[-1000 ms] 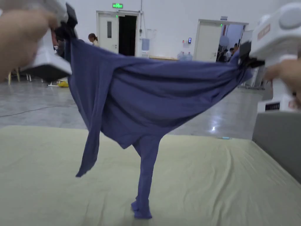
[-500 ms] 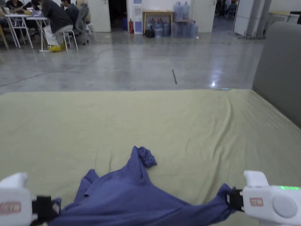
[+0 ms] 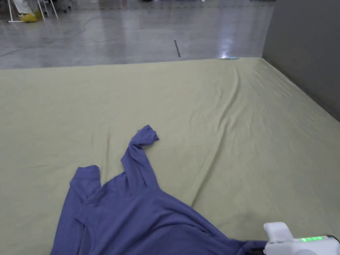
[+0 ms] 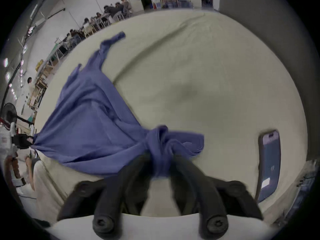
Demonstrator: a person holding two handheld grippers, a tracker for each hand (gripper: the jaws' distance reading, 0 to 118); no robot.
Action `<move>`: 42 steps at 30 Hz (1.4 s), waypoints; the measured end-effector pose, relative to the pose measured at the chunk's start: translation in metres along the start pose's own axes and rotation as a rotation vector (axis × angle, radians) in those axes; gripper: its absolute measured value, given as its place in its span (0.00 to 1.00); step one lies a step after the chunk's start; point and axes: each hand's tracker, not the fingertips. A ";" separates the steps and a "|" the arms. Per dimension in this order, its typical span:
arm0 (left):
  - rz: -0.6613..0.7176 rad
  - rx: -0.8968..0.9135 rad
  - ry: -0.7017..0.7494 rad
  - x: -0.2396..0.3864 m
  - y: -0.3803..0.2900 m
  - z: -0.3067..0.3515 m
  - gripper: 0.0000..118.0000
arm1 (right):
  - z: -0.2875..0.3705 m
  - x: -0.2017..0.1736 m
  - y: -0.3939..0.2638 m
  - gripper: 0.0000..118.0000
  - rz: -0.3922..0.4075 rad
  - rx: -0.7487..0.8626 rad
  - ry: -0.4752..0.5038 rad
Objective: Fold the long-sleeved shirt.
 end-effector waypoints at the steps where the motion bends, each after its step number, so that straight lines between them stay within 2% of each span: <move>1: -0.022 -0.018 0.033 0.001 0.001 -0.005 0.05 | -0.003 0.005 0.000 0.90 -0.025 -0.032 -0.065; 2: -0.036 -0.040 0.059 0.003 0.002 -0.008 0.23 | 0.001 0.011 0.001 1.00 -0.077 -0.033 -0.117; 3: -0.026 -0.010 0.081 0.005 0.000 -0.004 0.72 | 0.013 0.019 0.000 1.00 -0.138 0.017 -0.115; 4: -0.026 0.029 0.121 0.007 -0.001 0.002 1.00 | 0.032 0.026 -0.001 1.00 -0.191 0.097 -0.065; 5: -0.037 0.054 0.097 0.009 -0.004 0.007 1.00 | 0.050 0.030 -0.001 1.00 -0.241 0.142 -0.012; 6: -0.075 0.110 0.010 0.007 -0.003 0.019 1.00 | 0.067 0.032 -0.004 1.00 -0.275 0.174 0.029; 9: -0.062 0.111 0.017 0.010 -0.012 0.029 1.00 | 0.101 0.026 -0.024 0.99 -0.365 0.205 0.138; 11: -0.074 0.030 -0.026 0.012 -0.021 0.023 1.00 | 0.105 0.011 -0.041 0.98 -0.362 0.140 0.204; 12: -0.090 -0.023 -0.030 0.012 -0.029 0.019 1.00 | 0.104 -0.002 -0.052 0.98 -0.323 0.101 0.221; 13: -0.116 -0.040 -0.018 0.027 -0.045 0.018 0.95 | 0.104 -0.015 -0.063 0.87 -0.274 0.099 0.221; 14: -0.141 -0.030 0.007 0.031 -0.054 0.016 0.66 | 0.104 -0.027 -0.073 0.62 -0.230 0.101 0.192; 15: -0.180 -0.058 0.048 0.037 -0.062 0.008 0.10 | 0.097 -0.045 -0.083 0.19 -0.170 0.057 0.137; 16: -0.197 -0.085 0.061 0.040 -0.067 0.009 0.00 | 0.092 -0.059 -0.090 0.02 -0.121 0.017 0.120; 17: -0.216 -0.130 0.045 0.035 -0.068 -0.004 0.00 | 0.087 -0.071 -0.096 0.02 -0.066 -0.022 0.175; 18: -0.212 -0.143 0.008 0.034 -0.065 -0.008 0.00 | 0.084 -0.082 -0.100 0.02 -0.048 -0.043 0.225; 20: -0.186 -0.115 -0.017 0.037 -0.051 -0.009 0.00 | 0.077 -0.092 -0.103 0.02 -0.047 -0.072 0.271; 24: -0.264 -0.004 -0.016 0.072 0.012 -0.018 0.00 | 0.069 -0.108 -0.098 0.02 -0.023 -0.093 0.319; 25: -0.302 0.024 -0.001 0.088 0.032 -0.024 0.38 | 0.068 -0.110 -0.097 0.02 -0.026 -0.094 0.326; 26: -0.329 0.029 0.021 0.096 0.053 -0.033 0.91 | 0.068 -0.111 -0.096 0.02 -0.033 -0.094 0.330; 27: -0.352 0.026 0.058 0.103 0.078 -0.048 1.00 | 0.067 -0.111 -0.097 0.02 -0.045 -0.097 0.333; 28: -0.347 0.207 0.058 0.110 0.110 -0.056 1.00 | 0.066 -0.108 -0.098 0.02 -0.059 -0.104 0.340; 31: -0.367 0.096 0.147 0.124 0.166 -0.102 1.00 | 0.063 -0.103 -0.103 0.02 -0.087 -0.128 0.337; 33: -0.362 0.033 0.183 0.128 0.184 -0.119 0.98 | 0.061 -0.098 -0.106 0.02 -0.088 -0.138 0.318; 35: -0.386 0.004 0.226 0.132 0.197 -0.144 0.82 | 0.060 -0.091 -0.106 0.02 -0.097 -0.148 0.298; 36: -0.413 -0.010 0.257 0.135 0.201 -0.156 0.70 | 0.060 -0.087 -0.107 0.02 -0.108 -0.150 0.288; 39: -0.435 -0.033 0.273 0.135 0.198 -0.168 0.10 | 0.062 -0.075 -0.101 0.02 -0.135 -0.144 0.269; 40: -0.447 -0.033 0.266 0.138 0.195 -0.166 0.03 | 0.063 -0.073 -0.098 0.02 -0.139 -0.140 0.258; 42: -0.470 -0.032 0.247 0.136 0.196 -0.162 0.03 | 0.063 -0.066 -0.090 0.02 -0.142 -0.136 0.240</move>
